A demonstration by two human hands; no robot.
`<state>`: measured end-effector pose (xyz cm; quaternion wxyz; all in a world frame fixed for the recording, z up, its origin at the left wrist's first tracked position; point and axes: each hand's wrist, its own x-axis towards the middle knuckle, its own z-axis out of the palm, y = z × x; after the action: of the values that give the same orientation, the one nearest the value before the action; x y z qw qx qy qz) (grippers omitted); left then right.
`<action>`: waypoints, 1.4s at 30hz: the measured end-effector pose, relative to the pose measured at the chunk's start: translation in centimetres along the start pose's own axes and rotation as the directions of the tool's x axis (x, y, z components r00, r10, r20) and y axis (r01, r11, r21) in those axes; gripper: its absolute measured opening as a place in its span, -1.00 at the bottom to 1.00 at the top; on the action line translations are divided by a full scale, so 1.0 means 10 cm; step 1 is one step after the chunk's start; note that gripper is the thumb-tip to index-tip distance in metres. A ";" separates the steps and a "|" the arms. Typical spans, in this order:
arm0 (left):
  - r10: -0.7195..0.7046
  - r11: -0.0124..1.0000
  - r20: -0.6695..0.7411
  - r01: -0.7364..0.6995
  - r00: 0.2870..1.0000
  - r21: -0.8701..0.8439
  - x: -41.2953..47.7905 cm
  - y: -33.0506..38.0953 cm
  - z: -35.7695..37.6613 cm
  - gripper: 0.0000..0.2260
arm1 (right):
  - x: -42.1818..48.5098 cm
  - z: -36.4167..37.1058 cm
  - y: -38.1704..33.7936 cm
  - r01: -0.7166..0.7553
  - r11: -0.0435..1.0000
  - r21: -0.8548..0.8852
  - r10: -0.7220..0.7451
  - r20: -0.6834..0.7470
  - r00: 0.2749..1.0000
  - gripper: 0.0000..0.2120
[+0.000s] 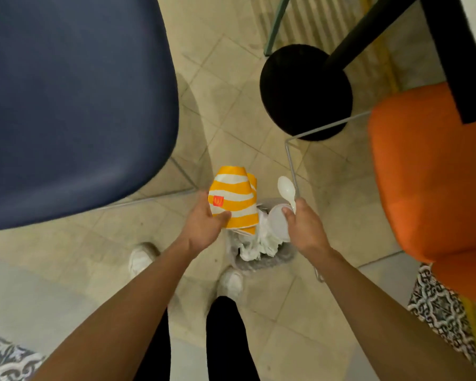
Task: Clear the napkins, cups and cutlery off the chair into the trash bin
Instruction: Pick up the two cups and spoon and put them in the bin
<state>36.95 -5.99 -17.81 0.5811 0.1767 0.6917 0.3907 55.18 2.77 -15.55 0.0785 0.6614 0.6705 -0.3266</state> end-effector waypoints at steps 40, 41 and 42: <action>0.012 0.510 -0.155 0.128 0.988 0.851 1.23 -1.83 1.60 -0.42 | 0.88 1.80 1.47 -0.011 0.982 -0.190 -0.002 -0.070 0.998 -0.42; 0.009 0.497 -0.151 0.126 0.989 0.859 1.24 -1.83 1.61 -0.41 | 0.87 1.81 1.48 0.010 0.981 -0.192 -0.025 -0.078 0.997 -0.43; -0.005 0.492 -0.145 0.129 0.989 0.861 1.26 -1.83 1.61 -0.40 | 0.87 1.82 1.49 0.020 0.982 -0.190 -0.036 -0.079 0.996 -0.45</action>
<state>52.65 -3.36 -40.16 0.3845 0.3934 0.8348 -0.0227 62.24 -1.18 -39.30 0.1084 0.6543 0.7105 -0.2352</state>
